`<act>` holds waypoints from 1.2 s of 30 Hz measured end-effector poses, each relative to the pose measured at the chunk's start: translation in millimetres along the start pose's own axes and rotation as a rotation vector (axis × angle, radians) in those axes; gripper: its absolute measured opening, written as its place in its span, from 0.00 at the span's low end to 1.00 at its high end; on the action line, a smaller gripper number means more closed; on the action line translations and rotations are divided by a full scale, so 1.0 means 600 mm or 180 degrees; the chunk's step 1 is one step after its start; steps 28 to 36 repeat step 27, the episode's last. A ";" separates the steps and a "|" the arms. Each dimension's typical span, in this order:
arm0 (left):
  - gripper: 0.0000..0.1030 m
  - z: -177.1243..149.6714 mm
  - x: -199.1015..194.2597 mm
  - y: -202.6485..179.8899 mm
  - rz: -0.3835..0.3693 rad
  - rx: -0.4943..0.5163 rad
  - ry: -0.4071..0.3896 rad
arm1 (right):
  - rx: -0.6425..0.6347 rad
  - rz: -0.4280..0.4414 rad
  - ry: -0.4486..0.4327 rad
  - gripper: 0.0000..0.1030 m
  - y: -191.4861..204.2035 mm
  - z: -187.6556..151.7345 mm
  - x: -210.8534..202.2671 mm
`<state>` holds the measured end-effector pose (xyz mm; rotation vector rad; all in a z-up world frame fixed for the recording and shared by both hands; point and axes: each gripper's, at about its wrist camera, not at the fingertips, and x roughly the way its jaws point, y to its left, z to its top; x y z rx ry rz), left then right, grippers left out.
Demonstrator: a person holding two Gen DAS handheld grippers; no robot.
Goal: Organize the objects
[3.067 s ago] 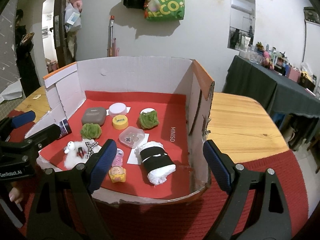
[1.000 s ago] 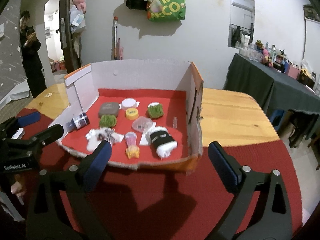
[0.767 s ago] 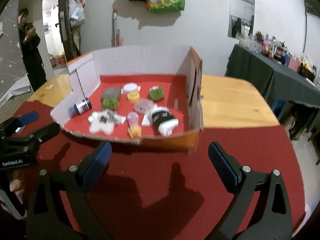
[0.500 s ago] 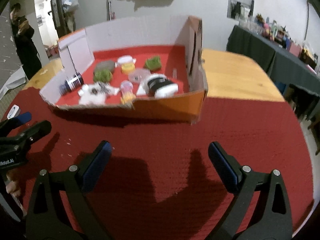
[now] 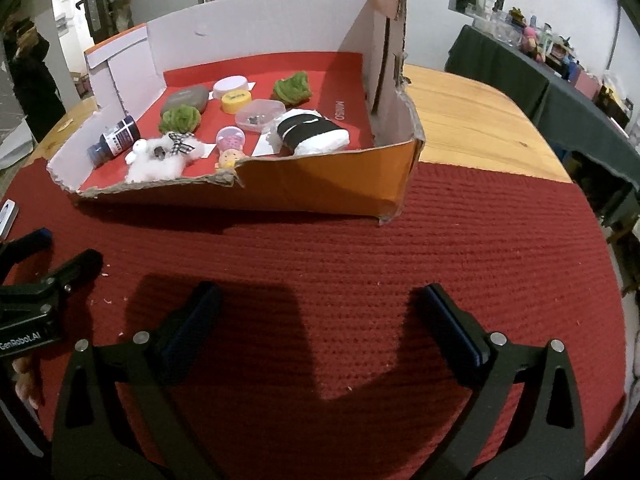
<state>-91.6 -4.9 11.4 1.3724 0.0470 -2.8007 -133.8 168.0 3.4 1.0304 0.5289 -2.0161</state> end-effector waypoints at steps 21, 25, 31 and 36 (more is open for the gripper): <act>1.00 0.003 0.003 -0.007 0.0044 0.0004 -0.0011 | 0.0059 -0.0053 0.0011 1.00 0.001 0.004 0.001; 1.00 0.003 0.003 -0.006 0.0043 0.0003 -0.0010 | 0.0056 -0.0056 0.0011 1.00 0.002 0.004 0.002; 1.00 0.003 0.003 -0.007 0.0044 0.0004 -0.0010 | 0.0056 -0.0055 0.0010 1.00 0.002 0.005 0.002; 1.00 0.003 0.003 -0.007 0.0044 0.0004 -0.0010 | 0.0056 -0.0055 0.0010 1.00 0.002 0.005 0.002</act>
